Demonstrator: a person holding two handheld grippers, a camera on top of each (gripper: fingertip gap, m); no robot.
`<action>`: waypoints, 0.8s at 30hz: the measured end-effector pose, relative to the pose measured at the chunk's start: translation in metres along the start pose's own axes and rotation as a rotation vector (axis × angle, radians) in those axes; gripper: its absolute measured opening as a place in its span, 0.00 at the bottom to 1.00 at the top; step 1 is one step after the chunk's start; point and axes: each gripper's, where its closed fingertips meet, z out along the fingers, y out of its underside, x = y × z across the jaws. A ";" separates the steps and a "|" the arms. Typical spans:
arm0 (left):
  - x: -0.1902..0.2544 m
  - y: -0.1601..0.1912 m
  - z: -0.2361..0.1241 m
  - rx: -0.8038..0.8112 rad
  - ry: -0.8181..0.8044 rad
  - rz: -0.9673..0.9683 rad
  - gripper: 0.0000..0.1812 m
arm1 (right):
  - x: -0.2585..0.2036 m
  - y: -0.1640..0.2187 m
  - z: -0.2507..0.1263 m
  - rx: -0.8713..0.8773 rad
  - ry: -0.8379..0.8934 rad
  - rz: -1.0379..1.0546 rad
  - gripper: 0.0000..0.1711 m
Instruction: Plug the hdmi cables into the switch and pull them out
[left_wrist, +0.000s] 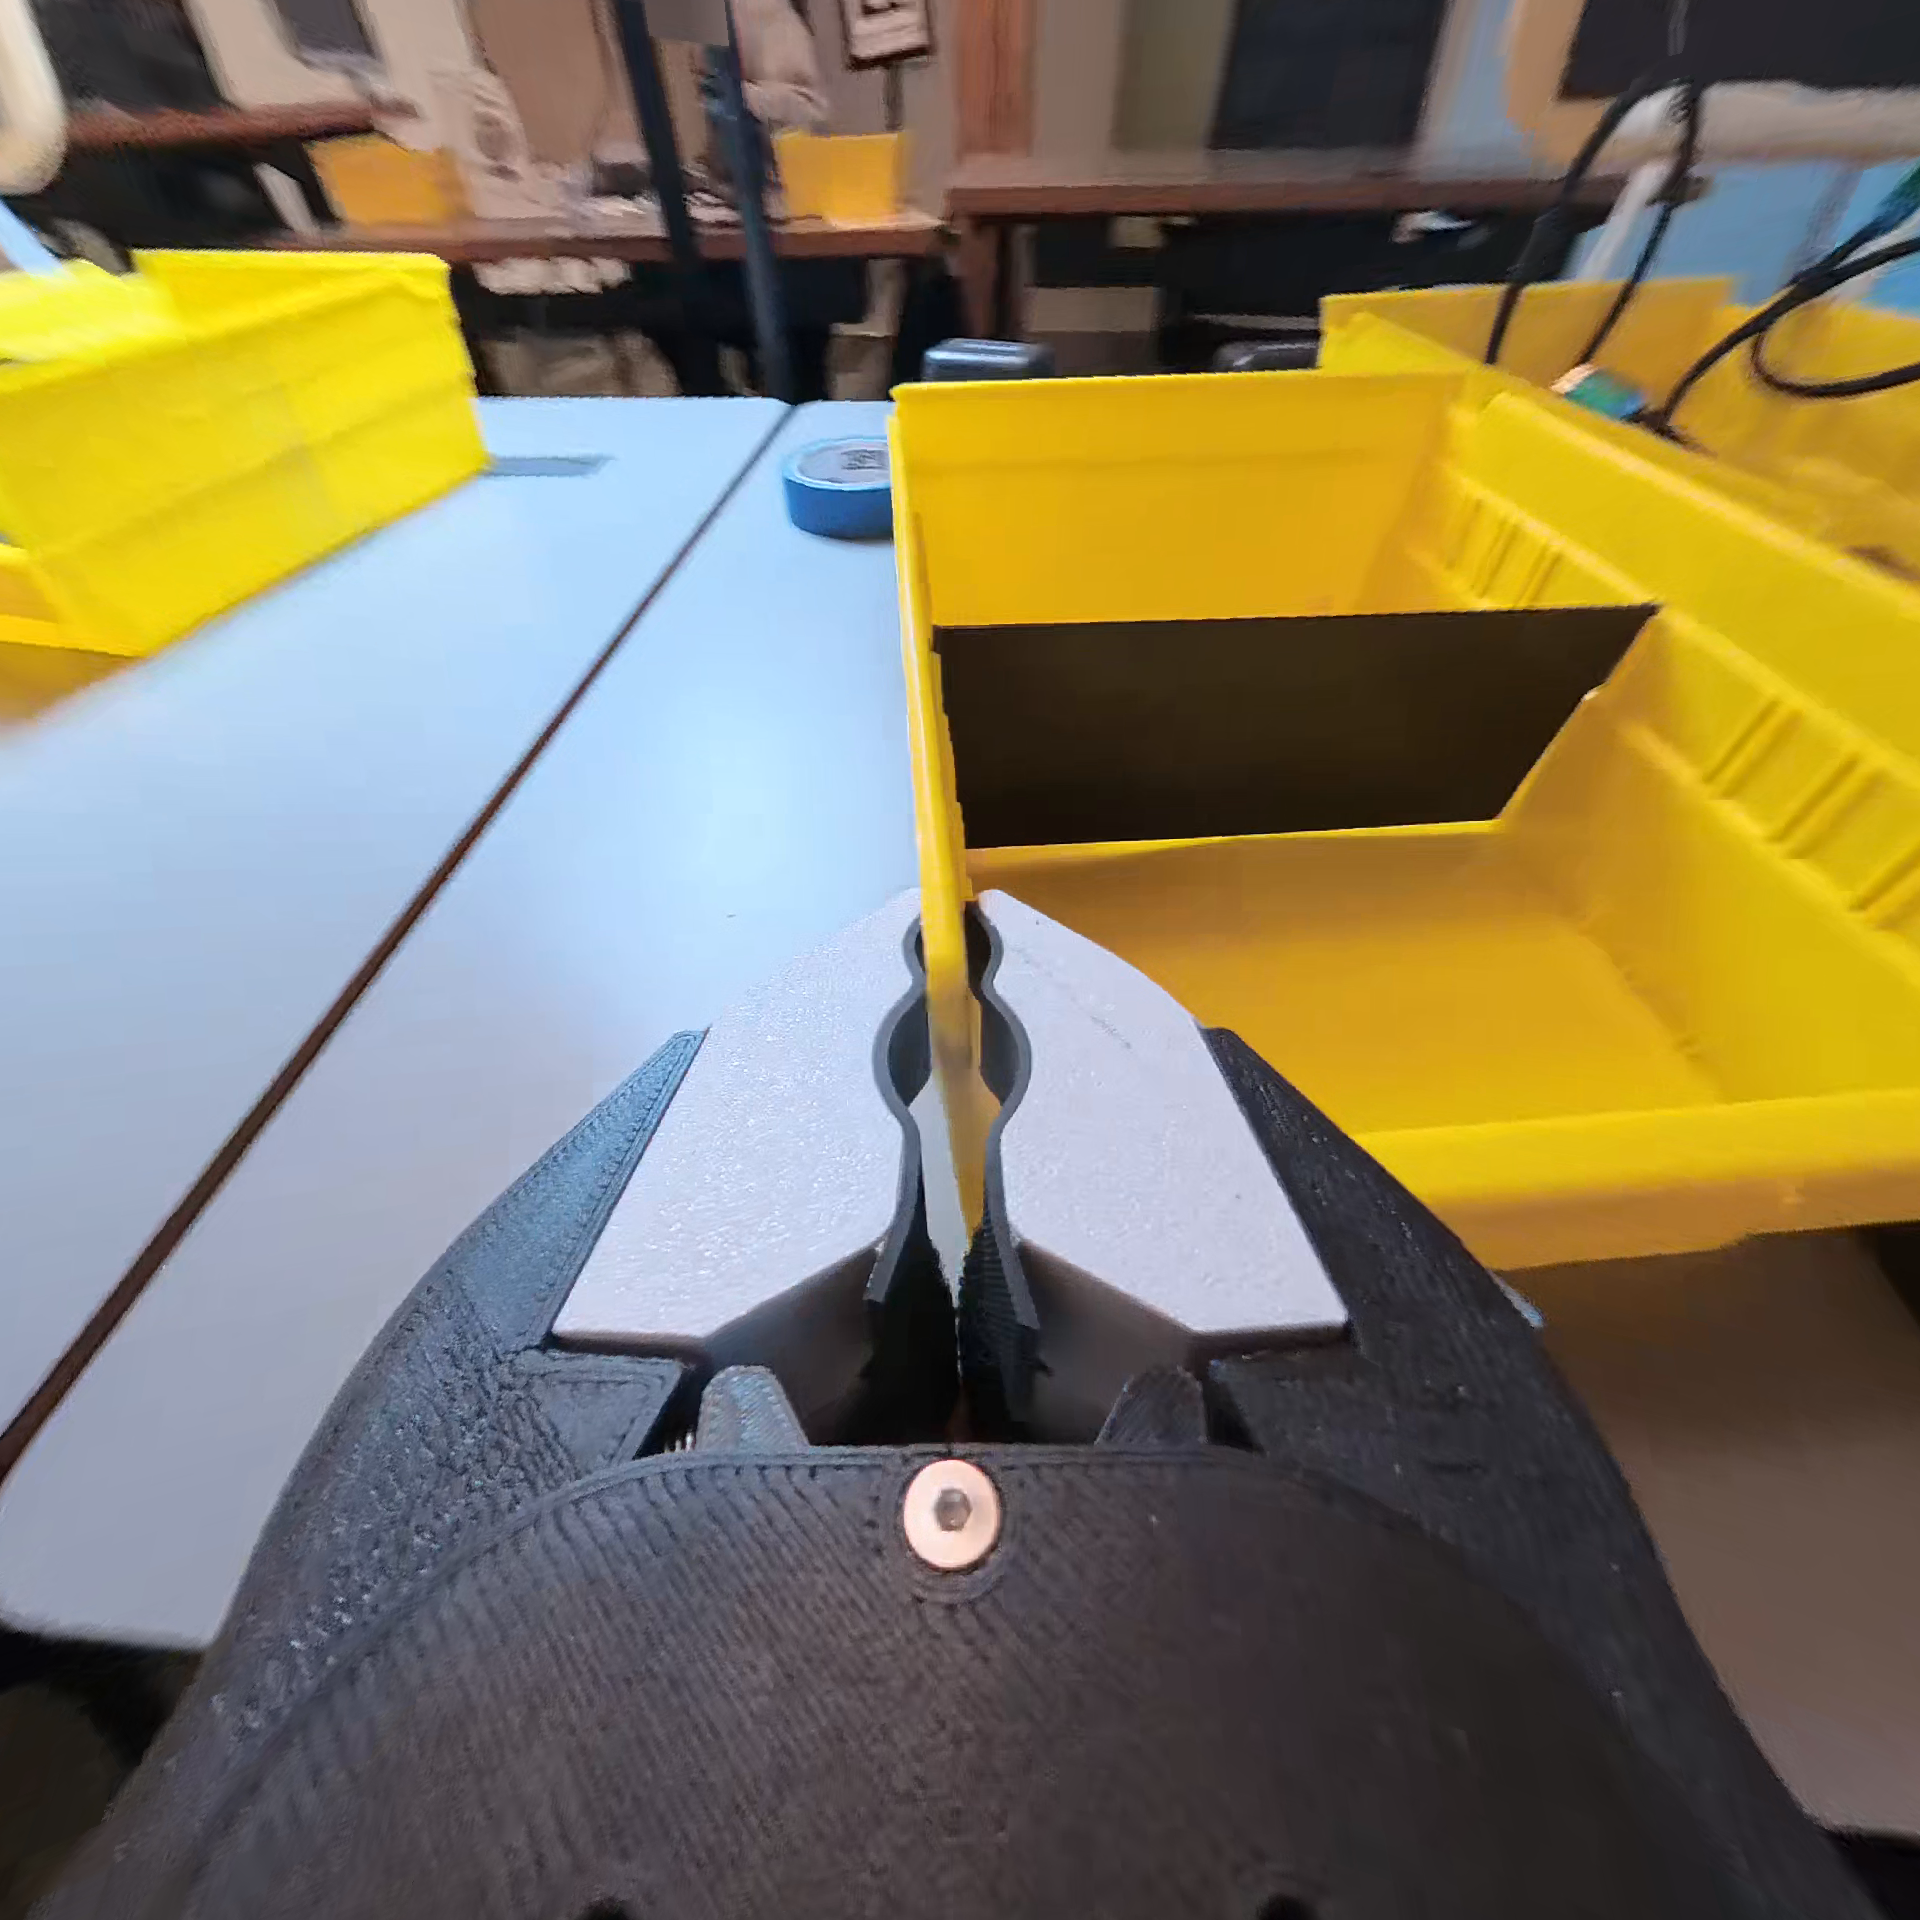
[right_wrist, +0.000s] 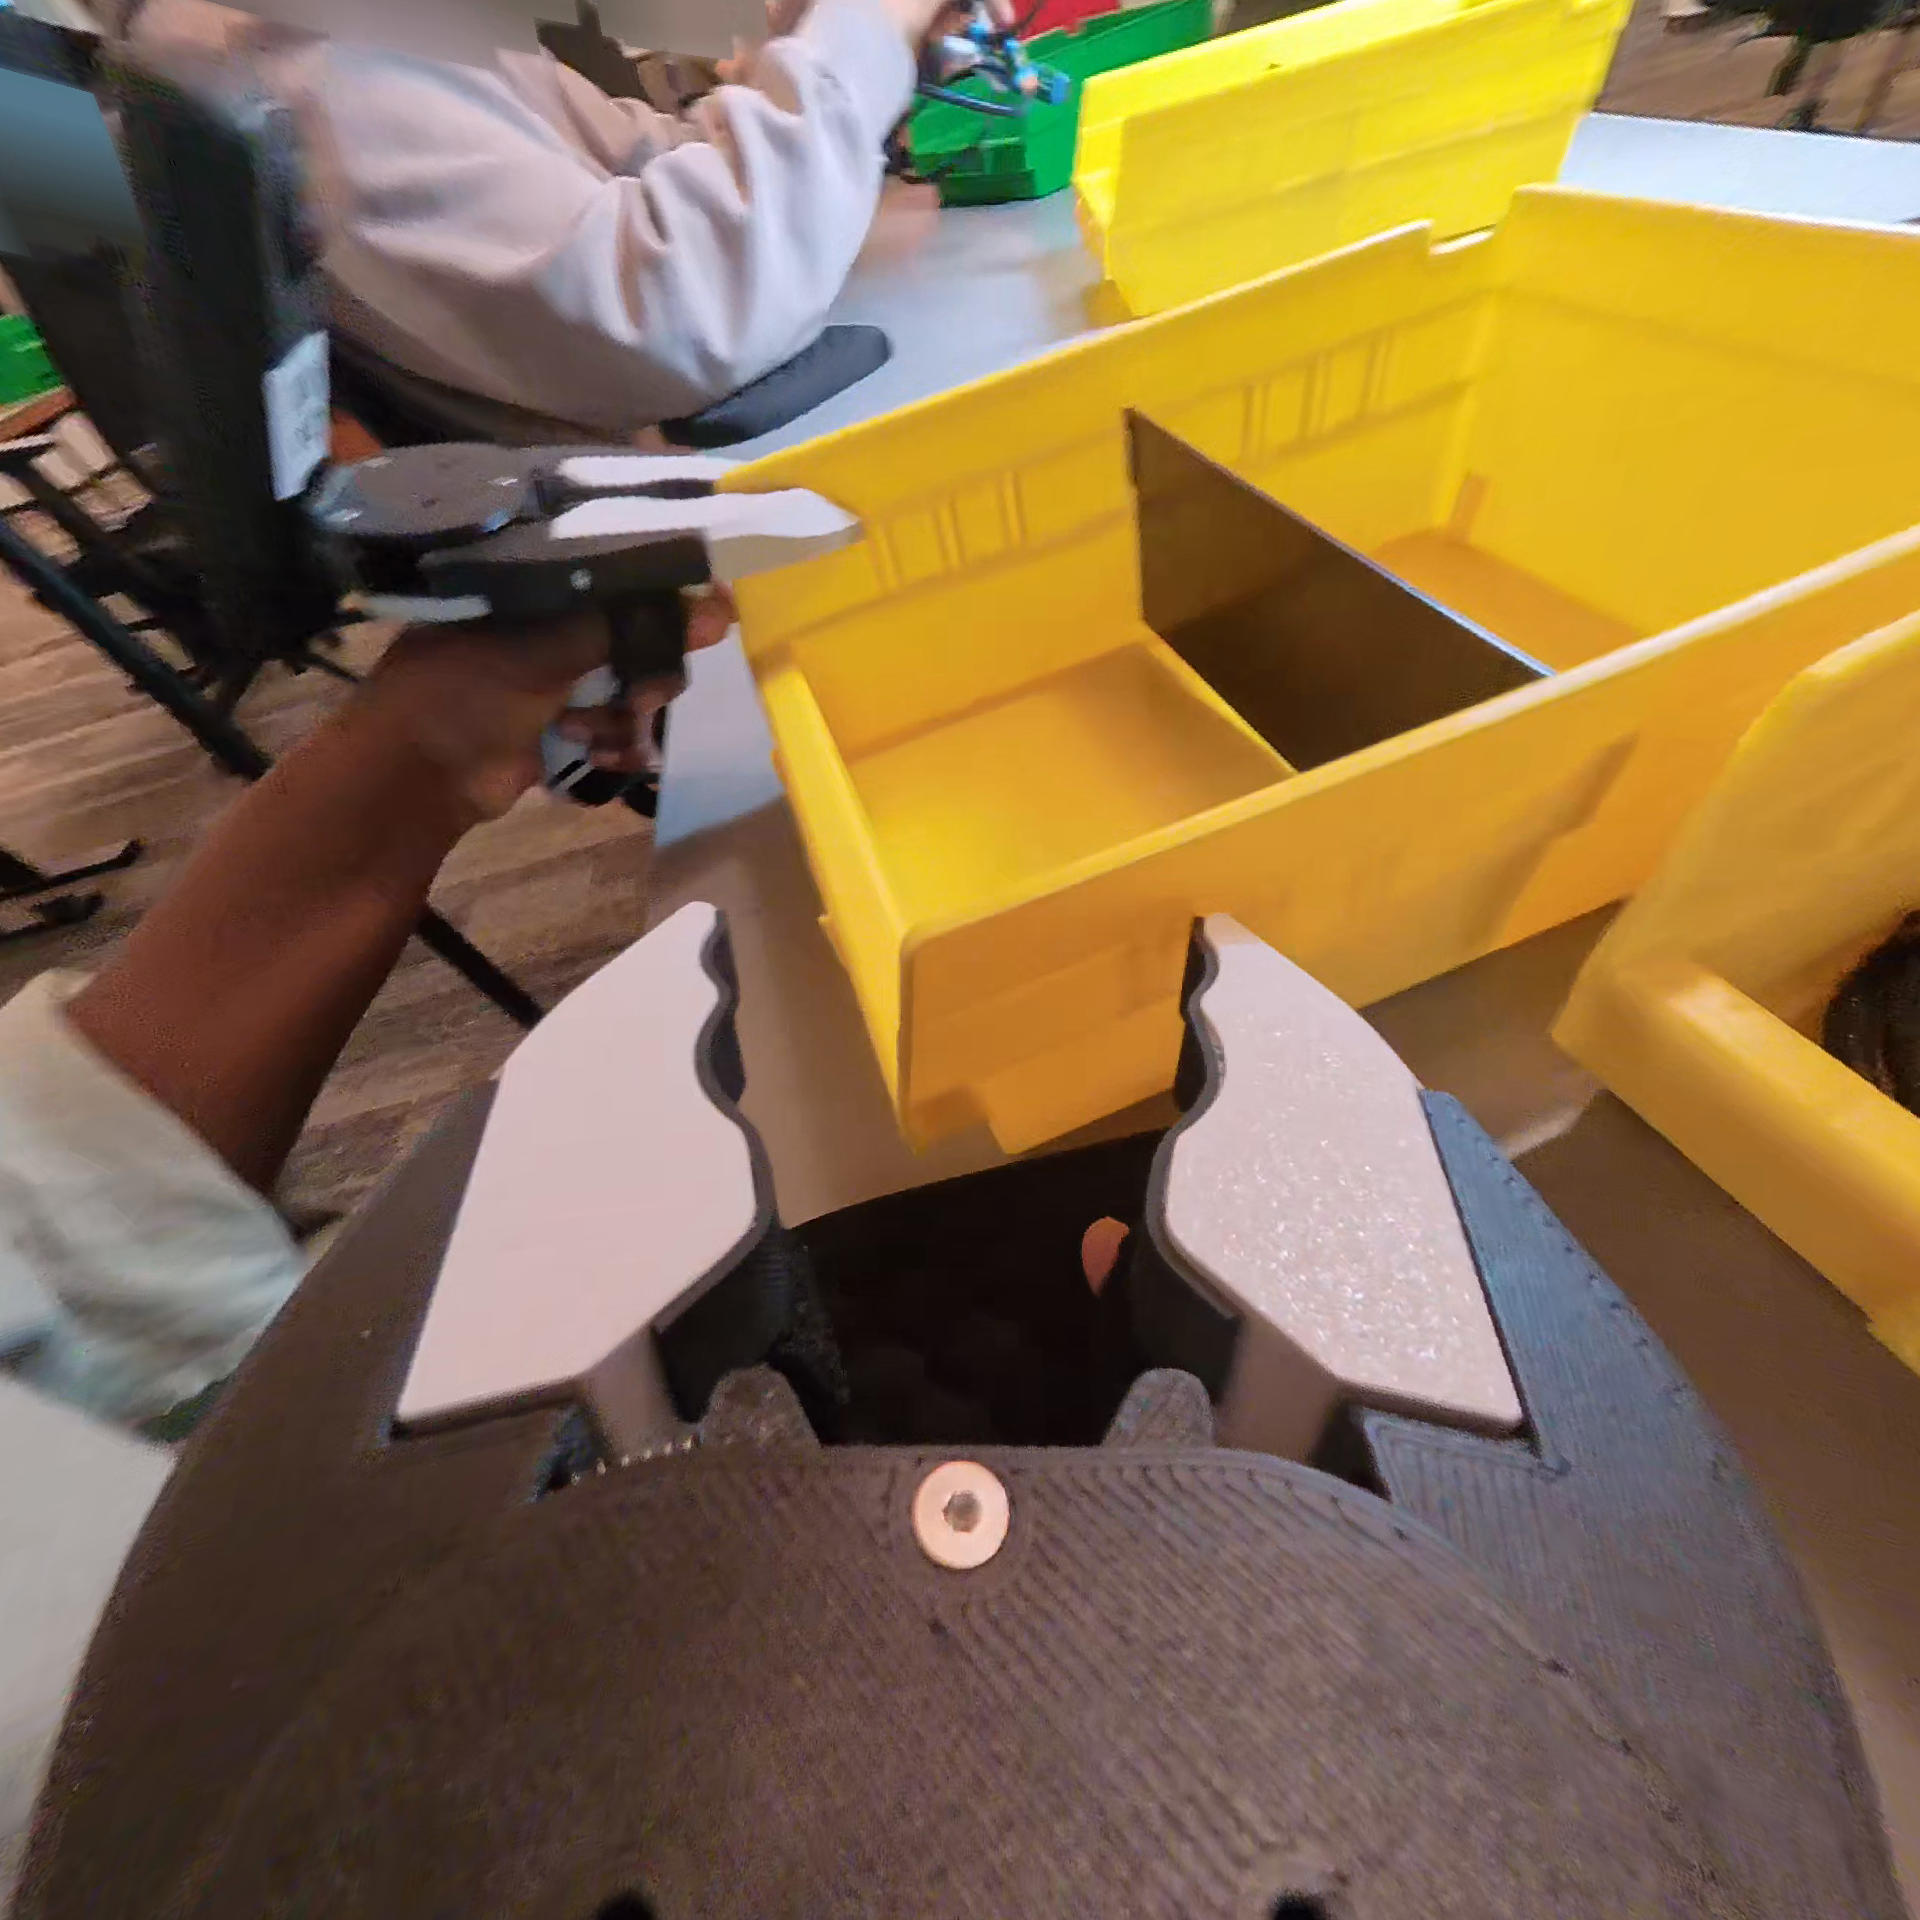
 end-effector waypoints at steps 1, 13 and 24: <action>0.002 0.000 -0.002 0.006 -0.023 0.015 0.02 | 0.006 0.000 0.000 0.003 0.041 0.007 0.44; 0.017 -0.031 -0.025 0.255 -0.186 0.110 0.02 | 0.041 -0.003 -0.009 -0.029 0.347 -0.263 0.13; 0.114 -0.159 -0.095 0.951 -0.044 0.085 0.06 | 0.032 -0.097 -0.126 0.468 0.594 -0.630 0.08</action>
